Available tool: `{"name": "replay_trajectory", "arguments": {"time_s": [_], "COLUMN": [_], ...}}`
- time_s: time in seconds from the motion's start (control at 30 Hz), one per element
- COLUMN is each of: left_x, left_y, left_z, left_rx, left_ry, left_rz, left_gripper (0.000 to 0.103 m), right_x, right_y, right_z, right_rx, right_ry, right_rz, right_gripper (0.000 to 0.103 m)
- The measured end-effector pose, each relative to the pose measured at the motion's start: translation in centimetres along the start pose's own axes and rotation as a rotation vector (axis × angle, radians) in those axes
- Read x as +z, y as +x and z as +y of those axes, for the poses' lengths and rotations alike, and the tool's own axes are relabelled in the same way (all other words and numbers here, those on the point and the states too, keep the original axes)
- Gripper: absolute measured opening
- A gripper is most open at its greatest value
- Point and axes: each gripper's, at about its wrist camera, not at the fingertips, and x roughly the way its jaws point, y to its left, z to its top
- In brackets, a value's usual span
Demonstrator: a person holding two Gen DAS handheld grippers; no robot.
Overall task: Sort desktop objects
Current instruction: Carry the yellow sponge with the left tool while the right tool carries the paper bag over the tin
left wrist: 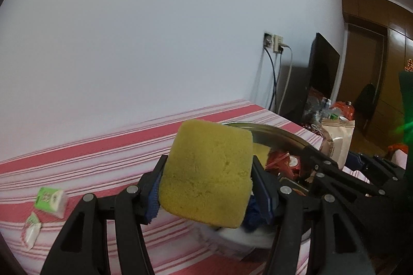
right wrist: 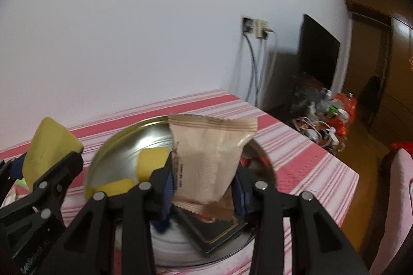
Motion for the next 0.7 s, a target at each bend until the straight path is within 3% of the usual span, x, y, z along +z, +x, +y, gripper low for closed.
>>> {"name": "replay_trajectory", "arguments": {"time_s": [0.4, 0.7], "left_x": [0.6, 0.3], "left_y": [4.0, 5.0], "left_z": [-2.1, -2.9], "left_rx": [-0.07, -0.043], "left_ry": [0.023, 0.022], "left_rz": [0.044, 0.058], "left_gripper": [0.062, 0.062], "right_x": [-0.3, 0.3], "right_y": [3.1, 4.5], "right_z": [-2.4, -3.0], "right_rx": [-0.086, -0.042], "right_ry": [0.044, 0.023], "right_rz": [0.022, 0.038], "right_gripper": [0.039, 0.039]}}
